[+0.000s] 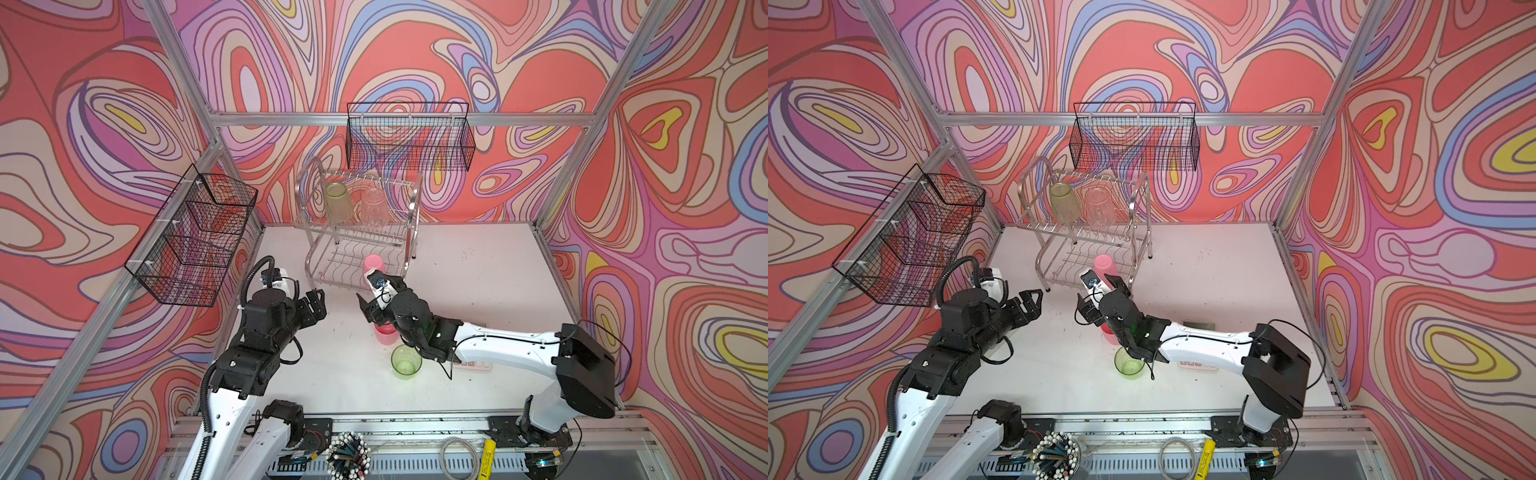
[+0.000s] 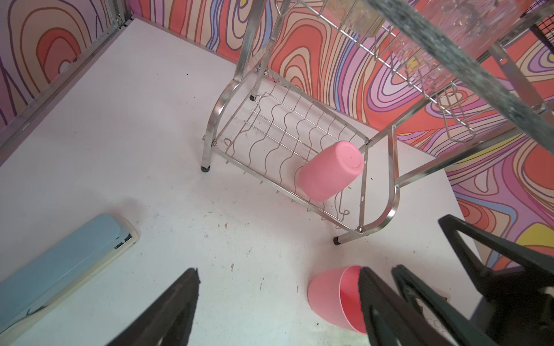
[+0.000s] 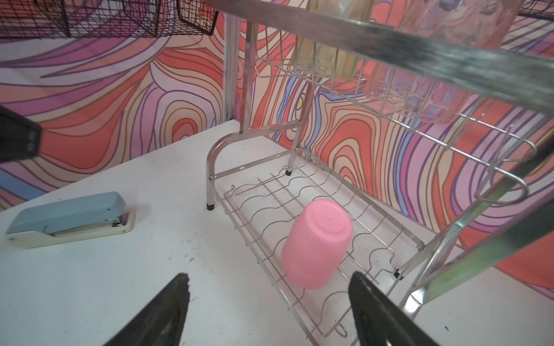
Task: Load the cups into the dish rack
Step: 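Open the right gripper and withdraw it from the rack, then lower the right gripper onto the second pink cup's rim and close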
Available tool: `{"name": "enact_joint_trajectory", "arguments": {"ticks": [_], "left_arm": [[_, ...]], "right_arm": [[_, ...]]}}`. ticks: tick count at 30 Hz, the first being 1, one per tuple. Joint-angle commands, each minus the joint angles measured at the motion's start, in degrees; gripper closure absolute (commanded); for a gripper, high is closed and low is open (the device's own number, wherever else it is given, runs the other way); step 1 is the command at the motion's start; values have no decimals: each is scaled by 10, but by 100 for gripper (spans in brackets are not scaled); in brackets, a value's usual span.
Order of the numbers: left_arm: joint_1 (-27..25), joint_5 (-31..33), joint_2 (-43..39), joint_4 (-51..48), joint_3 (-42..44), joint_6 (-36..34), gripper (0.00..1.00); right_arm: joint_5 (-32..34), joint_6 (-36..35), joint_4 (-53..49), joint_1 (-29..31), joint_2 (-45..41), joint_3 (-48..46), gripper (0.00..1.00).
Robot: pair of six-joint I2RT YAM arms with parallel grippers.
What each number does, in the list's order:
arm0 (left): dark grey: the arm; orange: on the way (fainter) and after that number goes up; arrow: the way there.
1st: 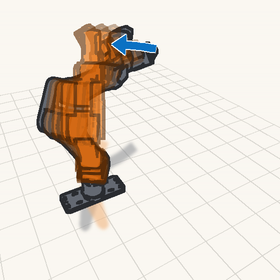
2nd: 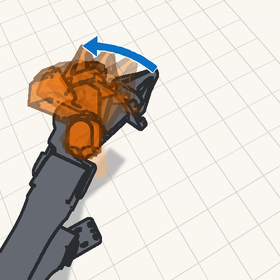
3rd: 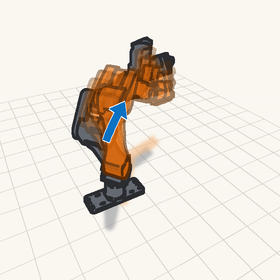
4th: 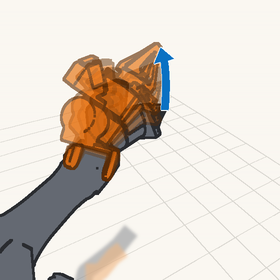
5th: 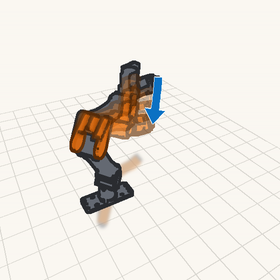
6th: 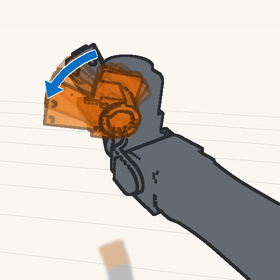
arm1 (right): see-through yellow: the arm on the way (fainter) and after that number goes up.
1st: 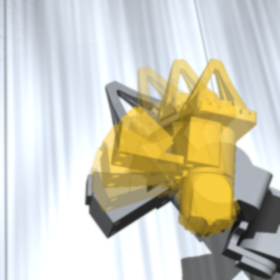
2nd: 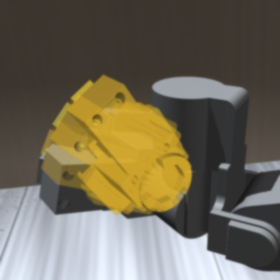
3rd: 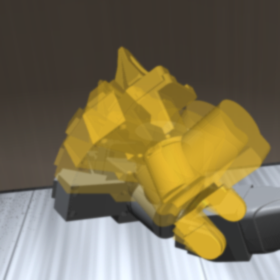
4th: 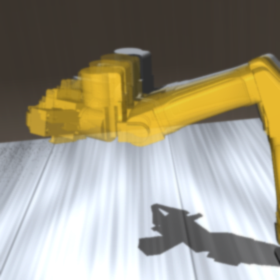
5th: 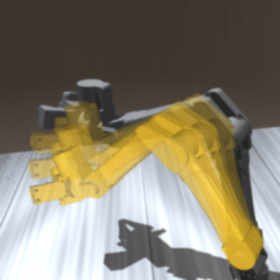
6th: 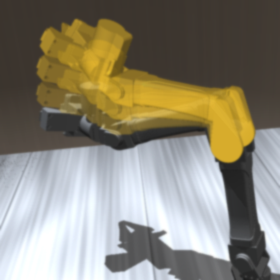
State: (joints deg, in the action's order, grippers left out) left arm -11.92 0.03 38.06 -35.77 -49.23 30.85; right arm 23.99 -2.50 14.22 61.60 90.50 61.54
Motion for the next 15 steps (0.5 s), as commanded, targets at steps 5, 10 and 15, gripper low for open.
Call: {"name": "enact_joint_trajectory", "arguments": {"ticks": [5, 10, 15], "left_arm": [[4, -12, -20, -61, 18, 24, 15], [4, -35, -1, -76, 17, 17, 14], [4, -77, 22, -66, 26, 10, 13]], "right_arm": [[-93, 62, -261, 18, -80, -4, 23], [-158, 71, -376, 19, -67, 42, 32], [-176, 82, -440, 19, -32, 83, 44]]}}
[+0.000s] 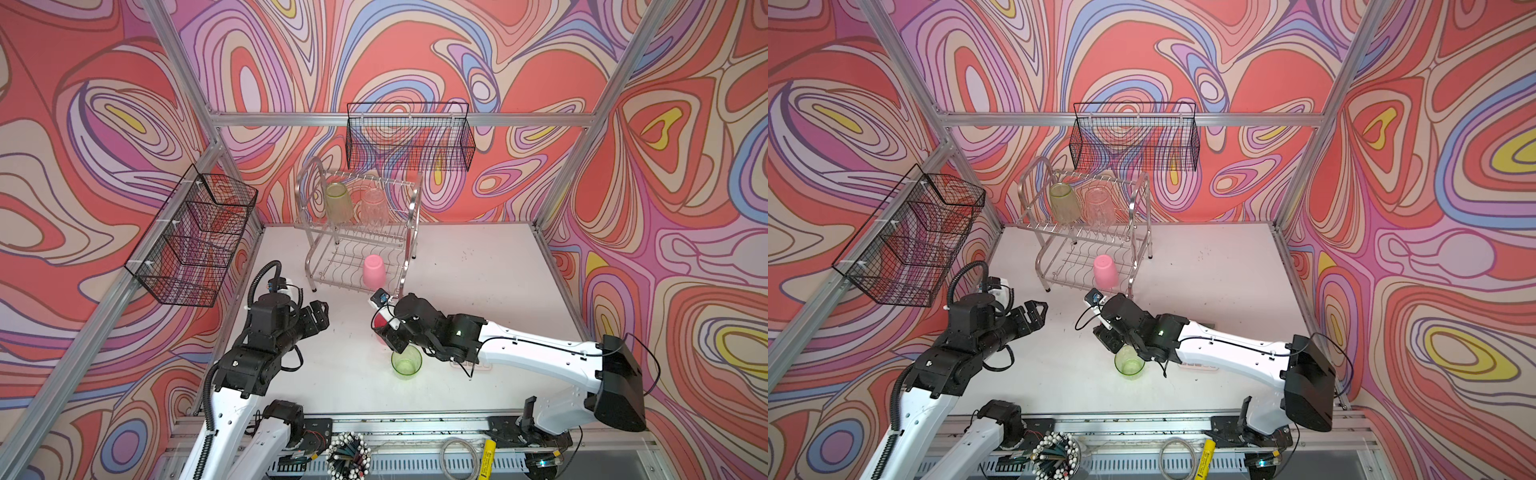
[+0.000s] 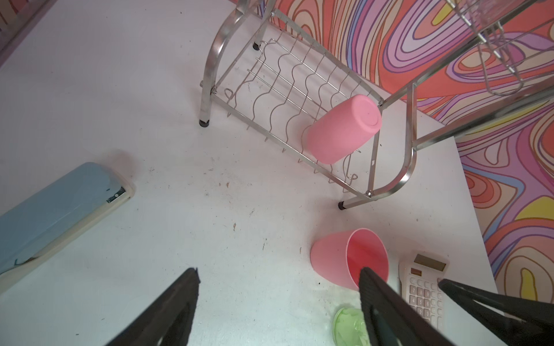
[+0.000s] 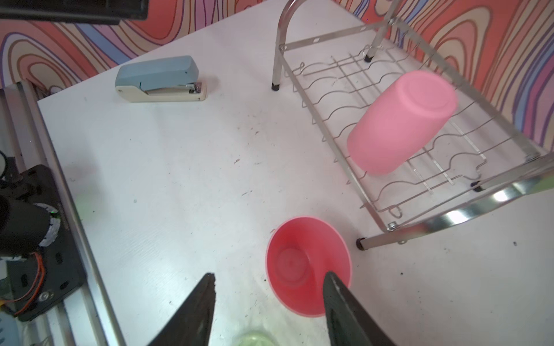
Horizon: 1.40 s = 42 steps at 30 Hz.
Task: Load the cups into the dish rack
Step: 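Lower the right gripper onto the second pink cup's rim and close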
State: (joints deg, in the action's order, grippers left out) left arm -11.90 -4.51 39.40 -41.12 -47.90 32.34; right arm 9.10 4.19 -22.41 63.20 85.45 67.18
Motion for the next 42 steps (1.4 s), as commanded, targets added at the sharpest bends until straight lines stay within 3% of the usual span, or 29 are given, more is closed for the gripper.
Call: {"name": "enact_joint_trajectory", "arguments": {"ticks": [1, 5, 14, 42], "left_arm": [[4, -36, 11, -10, 15, -6, 13], [4, -55, 25, -5, 17, -10, 12], [4, -62, 43, -5, 13, -16, 9], [5, -40, 41, -8, 9, -17, 8]], "right_arm": [[-25, 16, -83, 3, 28, 36, 45], [-17, 27, -138, 3, 76, 91, 50], [-34, 34, -210, -4, 157, 170, 53], [-49, 6, -218, -30, 255, 211, 82]]}}
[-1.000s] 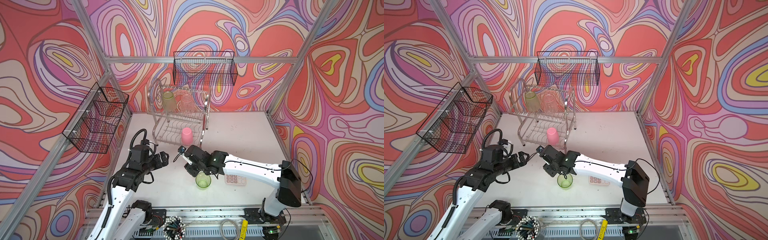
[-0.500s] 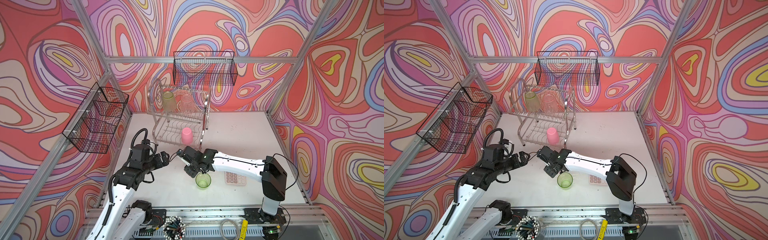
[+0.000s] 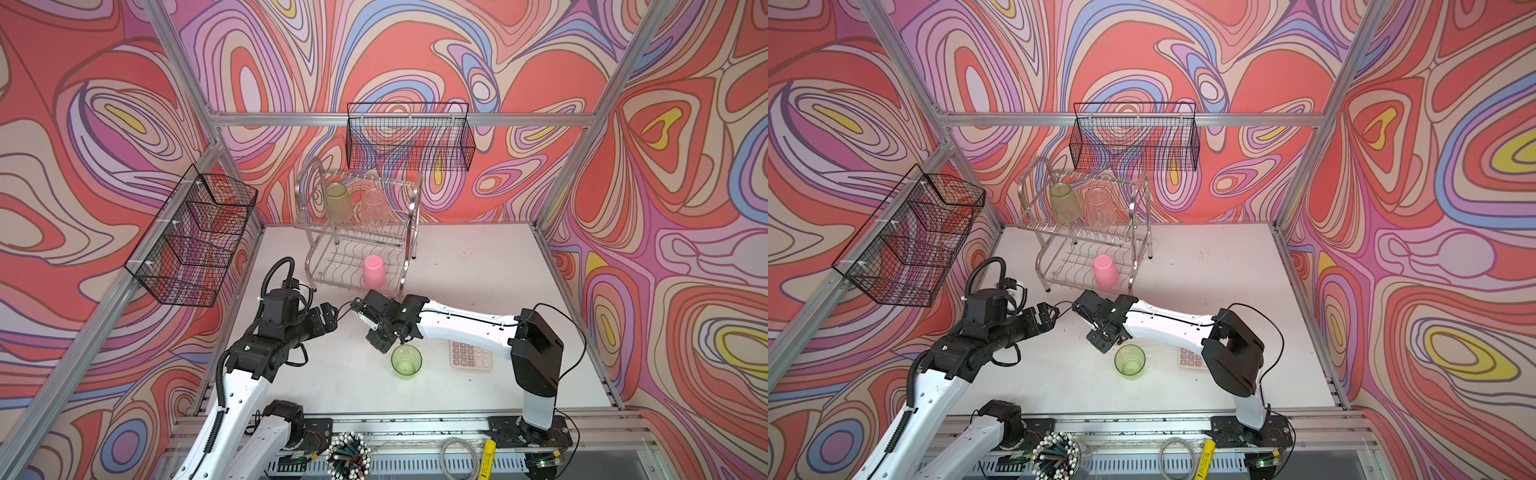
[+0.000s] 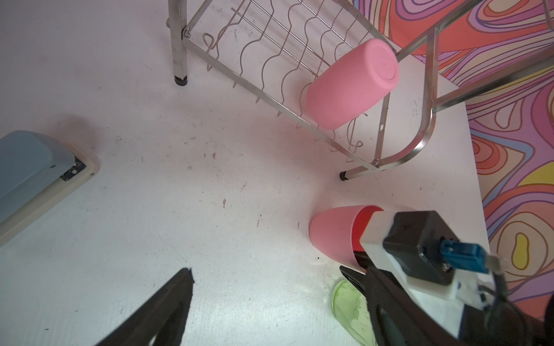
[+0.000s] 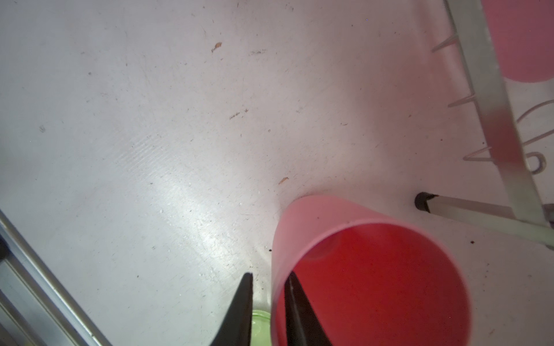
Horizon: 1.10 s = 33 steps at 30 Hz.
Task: Load the cups into the dish rack
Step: 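Lower the right gripper onto the second pink cup's rim and close, then lift the pink cup with the right gripper toward the left gripper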
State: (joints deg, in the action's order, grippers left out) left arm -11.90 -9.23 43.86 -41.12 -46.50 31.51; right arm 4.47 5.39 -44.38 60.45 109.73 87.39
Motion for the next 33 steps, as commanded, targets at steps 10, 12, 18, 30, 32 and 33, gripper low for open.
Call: {"name": "enact_joint_trajectory", "arguments": {"ticks": [10, 12, 18, 30, 32, 33], "left_arm": [[5, 0, -1, -7, -3, -1, 9], [5, -5, -3, -3, -2, 5, 9], [5, -23, -10, -5, -10, 24, 9], [5, -83, -46, 16, -13, 142, 9], [5, -97, -56, 31, -7, 183, 10], [5, -107, -62, 46, -2, 208, 11]], "right_arm": [[-2, -17, 26, -3, -15, -10, 100], [-4, -21, 33, -3, -29, -13, 100], [-6, -24, 78, -3, -79, -42, 100], [-53, -17, 288, -3, -274, -195, 100], [-53, -17, 351, -4, -301, -233, 100], [-53, -18, 378, -5, -311, -251, 100]]}}
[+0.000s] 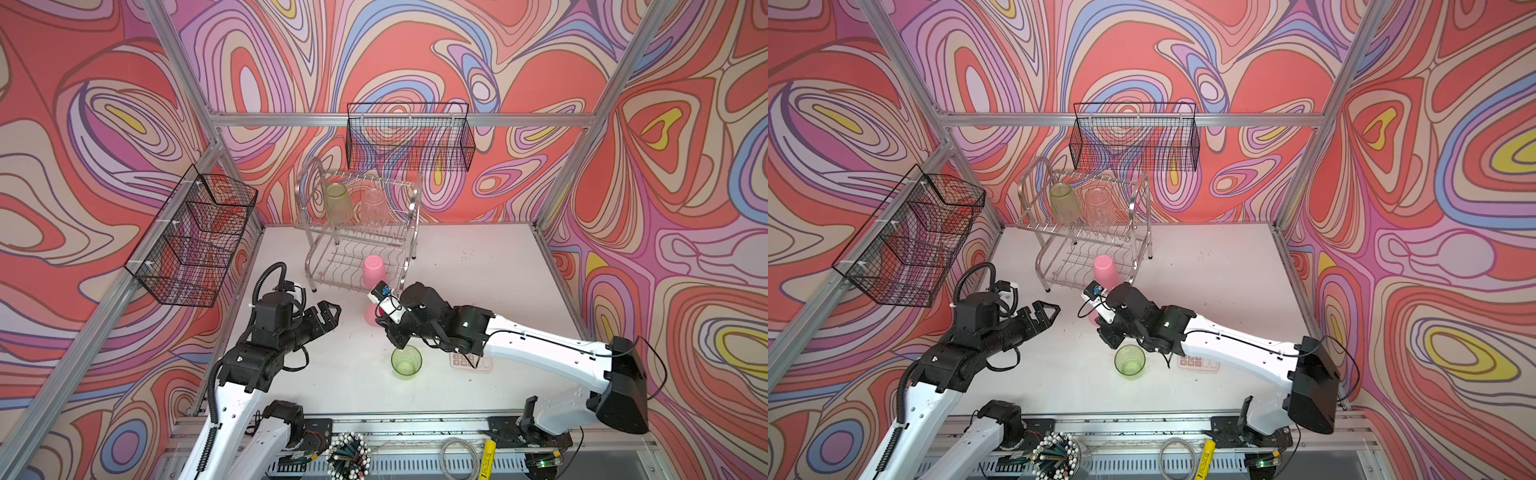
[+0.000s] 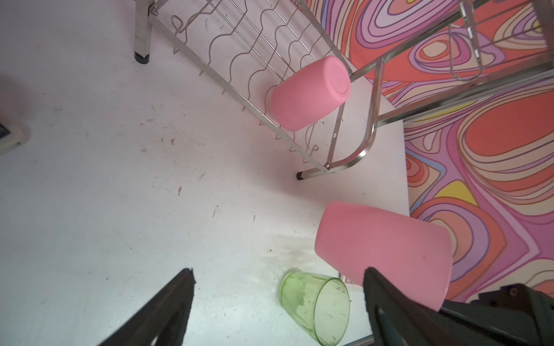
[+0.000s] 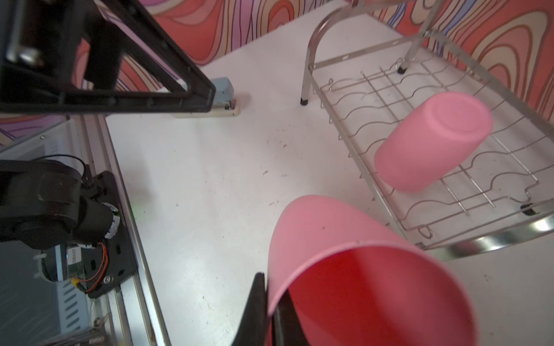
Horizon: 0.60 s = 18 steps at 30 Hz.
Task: Load the cups into the dish rack
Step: 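Lift the pink cup with the right gripper toward the left gripper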
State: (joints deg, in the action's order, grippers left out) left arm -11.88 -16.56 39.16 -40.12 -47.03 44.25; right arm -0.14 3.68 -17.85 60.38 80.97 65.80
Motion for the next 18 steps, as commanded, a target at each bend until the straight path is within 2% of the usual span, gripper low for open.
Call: {"name": "enact_joint_trajectory", "arguments": {"ticks": [1, 11, 16, 18], "left_arm": [[5, -39, -20, 45, 6, 98, 12], [5, -70, -78, 170, 85, 334, 14], [5, -76, -85, 246, 124, 427, 16], [5, -75, -85, 276, 136, 457, 16]], "right_arm": [[-7, -2, 133, -4, -26, -46, 100], [-38, -4, 379, -5, -26, -142, 100], [-43, -4, 517, -5, -8, -189, 100], [-41, -2, 540, -5, 5, -191, 100]]}}
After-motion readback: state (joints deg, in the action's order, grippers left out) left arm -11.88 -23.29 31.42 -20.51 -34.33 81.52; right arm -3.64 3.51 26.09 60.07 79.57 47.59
